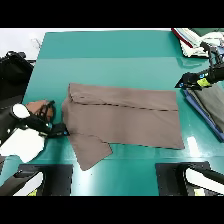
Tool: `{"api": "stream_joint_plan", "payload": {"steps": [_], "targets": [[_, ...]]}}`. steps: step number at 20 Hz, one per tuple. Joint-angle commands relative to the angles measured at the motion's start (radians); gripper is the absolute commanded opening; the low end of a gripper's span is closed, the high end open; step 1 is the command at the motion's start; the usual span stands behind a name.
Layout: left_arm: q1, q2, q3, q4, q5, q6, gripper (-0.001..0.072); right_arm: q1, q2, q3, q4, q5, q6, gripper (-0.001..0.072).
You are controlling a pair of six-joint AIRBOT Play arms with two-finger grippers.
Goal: Fold the shirts.
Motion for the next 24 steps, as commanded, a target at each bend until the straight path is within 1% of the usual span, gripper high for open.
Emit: {"api": "stream_joint_plan", "payload": {"steps": [1,4,6,7,8,9,10,12,14,15,16,18,20,21,22,24], "targets": [[0.0,0.046,-0.153,-0.155,0.078,0.043,0.0497,0.011,0.013,0.0,0.011,0.002,0.0,0.0408],[0.0,0.045,-0.208,-0.253,0.152,0.084,0.0496,0.01,0.013,0.0,0.033,0.004,0.0,0.0408],[0.0,0.046,-0.218,-0.279,0.171,0.084,0.0484,0.006,0.013,0.0,0.033,0.009,0.0,0.0408],[0.0,0.046,-0.211,-0.286,0.167,0.092,0.0288,0.005,0.013,0.0,0.031,0.018,0.0,0.0407],[0.0,0.046,-0.198,-0.285,0.152,0.104,0.014,-0.003,0.013,0.0,0.023,0.042,-0.004,0.0408],[0.0,0.046,-0.18,-0.285,0.134,0.112,0.003,-0.018,0.013,-0.003,0.021,0.078,-0.016,0.0408],[0.0,0.047,-0.157,-0.283,0.109,0.126,0.0023,-0.047,0.019,-0.022,0.022,0.114,-0.018,0.0407],[0.0,0.047,-0.112,-0.269,0.056,0.127,0.0023,-0.124,0.061,-0.127,0.006,0.151,-0.026,0.0407],[0.0,0.047,-0.086,-0.27,0.035,0.143,0.0023,-0.219,0.123,-0.291,-0.089,0.159,-0.027,0.041],[0.0,0.047,-0.079,-0.27,0.034,0.149,0.0023,-0.271,0.152,-0.382,-0.128,0.161,-0.031,0.0446],[0.0,0.047,-0.075,-0.271,0.036,0.152,0.0023,-0.329,0.174,-0.481,-0.138,0.16,-0.034,0.0543],[0.0,0.047,-0.074,-0.27,0.046,0.153,0.0023,-0.438,0.188,-0.646,-0.132,0.144,-0.037,0.0549],[0.0,0.047,-0.074,-0.27,0.046,0.162,0.0023,-0.503,0.175,-0.756,-0.125,0.128,-0.041,0.0548],[0.0,0.047,-0.074,-0.27,0.047,0.164,0.0023,-0.518,0.161,-0.789,-0.124,0.123,-0.041,0.0539],[0.0,0.047,-0.074,-0.27,0.049,0.168,0.0023,-0.52,0.146,-0.815,-0.123,0.111,-0.041,0.0501],[0.0,0.047,-0.074,-0.269,0.05,0.171,0.0023,-0.498,0.121,-0.844,-0.064,0.07,-0.045,0.0501]]}}
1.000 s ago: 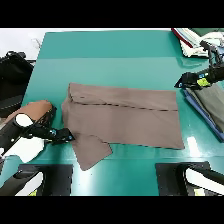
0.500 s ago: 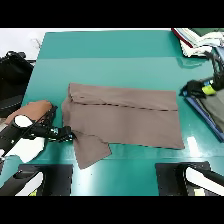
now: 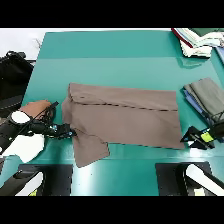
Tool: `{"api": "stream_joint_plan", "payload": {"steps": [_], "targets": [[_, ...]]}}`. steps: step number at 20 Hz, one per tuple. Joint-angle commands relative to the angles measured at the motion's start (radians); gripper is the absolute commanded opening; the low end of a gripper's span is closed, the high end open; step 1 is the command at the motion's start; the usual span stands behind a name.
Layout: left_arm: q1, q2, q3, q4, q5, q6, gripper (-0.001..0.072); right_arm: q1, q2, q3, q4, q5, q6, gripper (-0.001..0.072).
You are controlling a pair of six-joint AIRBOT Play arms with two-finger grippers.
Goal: Fold the shirts.
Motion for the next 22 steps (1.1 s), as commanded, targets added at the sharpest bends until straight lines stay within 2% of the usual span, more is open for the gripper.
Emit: {"api": "stream_joint_plan", "payload": {"steps": [1,2,3,5,6,7,11,14,16,19,22], "targets": [[0.0,0.001,0.006,0.004,0.0,0.01,0.0023,0.0,-0.032,-0.09,0.084,-0.065,-0.011,0.0497],[0.0,0.001,0.011,0.014,-0.005,0.009,0.0023,0.029,-0.037,-0.088,0.119,-0.088,-0.011,0.0463],[0.0,0.001,0.019,0.029,-0.015,0.009,0.0023,0.06,-0.037,-0.086,0.14,-0.113,-0.012,0.0396],[0.0,0.002,0.052,0.062,-0.057,0.009,0.0022,0.121,-0.036,-0.063,0.129,-0.122,-0.012,0.0204],[0.0,0.011,0.073,0.09,-0.077,0.006,0.0021,0.153,-0.035,-0.042,0.109,-0.105,-0.012,0.0076],[0.0,0.037,0.086,0.118,-0.094,-0.015,0.0021,0.182,-0.031,-0.018,0.084,-0.082,-0.012,0.002],[0.0,0.219,0.088,0.231,-0.227,-0.109,0.0022,0.293,0.095,0.099,-0.059,0.049,-0.01,0.0019],[0.0,0.369,0.089,0.223,-0.379,-0.181,0.0022,0.346,0.242,0.143,-0.143,0.163,-0.003,0.0019],[0.0,0.413,0.101,0.214,-0.418,-0.212,0.0021,0.361,0.319,0.153,-0.158,0.173,0.015,0.0018],[0.0,0.398,0.146,0.217,-0.349,-0.208,0.0021,0.393,0.336,0.204,-0.158,0.146,0.04,0.0018],[0.0,0.287,0.206,0.221,-0.193,-0.149,0.0021,0.451,0.216,0.288,-0.158,0.076,0.054,0.0018]]}}
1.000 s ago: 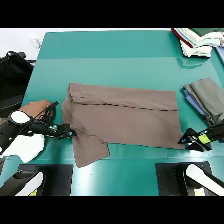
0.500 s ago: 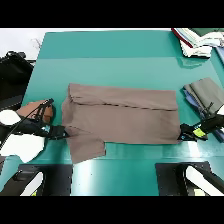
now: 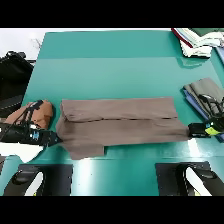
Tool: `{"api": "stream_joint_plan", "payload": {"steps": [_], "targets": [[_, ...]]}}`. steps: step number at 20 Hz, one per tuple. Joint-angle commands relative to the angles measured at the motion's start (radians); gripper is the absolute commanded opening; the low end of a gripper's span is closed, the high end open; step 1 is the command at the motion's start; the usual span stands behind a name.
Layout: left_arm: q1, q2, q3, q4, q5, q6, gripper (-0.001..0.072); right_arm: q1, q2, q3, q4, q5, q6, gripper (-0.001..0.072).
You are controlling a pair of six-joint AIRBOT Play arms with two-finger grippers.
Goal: Fold the shirts.
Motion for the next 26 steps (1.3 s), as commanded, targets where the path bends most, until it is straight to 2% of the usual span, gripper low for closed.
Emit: {"api": "stream_joint_plan", "payload": {"steps": [1,6,9,10,11,12,13,14,15,16,17,18,19,20,23,26], "targets": [[0.001,-0.122,0.078,0.007,0.152,0.063,0.0021,0.067,-0.113,0.099,-0.013,-0.079,0.025,0.0018],[0.001,-0.493,0.302,0.006,0.304,0.151,0.0023,0.12,-0.419,0.294,0.033,-0.167,0.043,0.0019],[0.001,-0.652,0.409,0.005,0.344,0.153,0.0024,0.111,-0.552,0.39,0.126,-0.208,0.043,0.0021],[0.001,-0.689,0.437,0.005,0.353,0.148,0.0026,0.096,-0.582,0.415,0.174,-0.225,0.032,0.0061],[0.001,-0.712,0.457,0.005,0.356,0.138,0.0029,0.071,-0.602,0.438,0.242,-0.243,0.007,0.0262],[0.001,-0.72,0.473,0.005,0.356,0.138,0.0244,0.042,-0.613,0.457,0.305,-0.248,-0.013,0.0355],[0.001,-0.72,0.486,0.004,0.357,0.132,0.0478,0.003,-0.618,0.476,0.36,-0.242,-0.048,0.0408],[0.001,-0.72,0.504,0.004,0.355,0.114,0.0498,-0.032,-0.617,0.485,0.392,-0.226,-0.081,0.0413],[0.001,-0.719,0.52,0.003,0.349,0.114,0.0497,-0.07,-0.617,0.484,0.397,-0.202,-0.101,0.0449],[0.001,-0.72,0.53,-0.008,0.339,0.114,0.0496,-0.113,-0.616,0.466,0.397,-0.177,-0.117,0.0524],[0.001,-0.72,0.529,-0.041,0.333,0.114,0.0495,-0.157,-0.617,0.436,0.398,-0.155,-0.131,0.0531],[0.0,-0.72,0.528,-0.073,0.335,0.114,0.0429,-0.201,-0.617,0.391,0.406,-0.153,-0.151,0.0531],[0.0,-0.72,0.529,-0.108,0.341,0.122,0.0155,-0.235,-0.618,0.343,0.424,-0.168,-0.171,0.0531],[-0.005,-0.72,0.528,-0.143,0.352,0.148,0.0031,-0.27,-0.618,0.289,0.439,-0.201,-0.198,0.053],[-0.081,-0.726,0.528,-0.15,0.422,0.143,0.0024,-0.323,-0.645,0.164,0.508,-0.276,-0.26,0.0529],[-0.229,-0.766,0.529,-0.15,0.517,0.111,0.0023,-0.298,-0.73,0.108,0.581,-0.308,-0.297,0.0517]]}}
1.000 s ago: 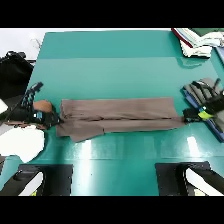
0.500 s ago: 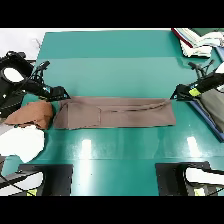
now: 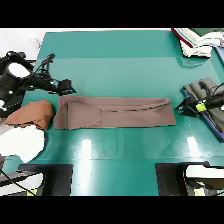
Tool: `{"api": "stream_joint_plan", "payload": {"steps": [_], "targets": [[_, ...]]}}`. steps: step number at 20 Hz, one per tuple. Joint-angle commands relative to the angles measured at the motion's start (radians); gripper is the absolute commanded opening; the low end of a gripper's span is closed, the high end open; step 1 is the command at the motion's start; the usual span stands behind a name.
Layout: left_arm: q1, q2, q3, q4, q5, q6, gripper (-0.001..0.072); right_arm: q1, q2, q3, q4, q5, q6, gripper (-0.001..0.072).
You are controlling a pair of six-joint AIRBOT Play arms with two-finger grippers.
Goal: Fold the shirts.
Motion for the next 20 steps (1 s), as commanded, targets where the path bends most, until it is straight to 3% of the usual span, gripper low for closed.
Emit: {"api": "stream_joint_plan", "payload": {"steps": [1,2,3,6,7,11,13,20], "targets": [[-0.15,-0.046,0.003,-0.018,0.111,-0.03,0.0023,0.008,-0.071,-0.079,0.113,-0.061,-0.068,0.0506],[-0.189,-0.064,0.003,-0.019,0.139,-0.044,0.0024,0.026,-0.082,-0.085,0.145,-0.078,-0.079,0.0488],[-0.225,-0.086,0.003,-0.022,0.171,-0.044,0.0023,0.049,-0.087,-0.084,0.16,-0.094,-0.083,0.0412],[-0.3,-0.166,0.027,-0.041,0.203,-0.056,0.0023,0.103,-0.05,-0.083,0.169,-0.124,-0.116,0.0056],[-0.319,-0.202,0.05,-0.042,0.201,-0.072,0.0023,0.11,-0.02,-0.083,0.176,-0.125,-0.132,0.0017],[-0.381,-0.332,0.171,-0.047,0.199,-0.072,0.0023,0.113,0.15,0.018,0.185,-0.038,-0.121,0.0018],[-0.407,-0.385,0.227,-0.048,0.2,-0.081,0.0023,0.125,0.229,0.106,0.258,0.01,-0.08,0.0018],[-0.473,-0.503,0.326,-0.097,0.204,-0.095,0.0023,0.358,0.359,0.369,0.311,0.0,0.069,0.0019]]}}
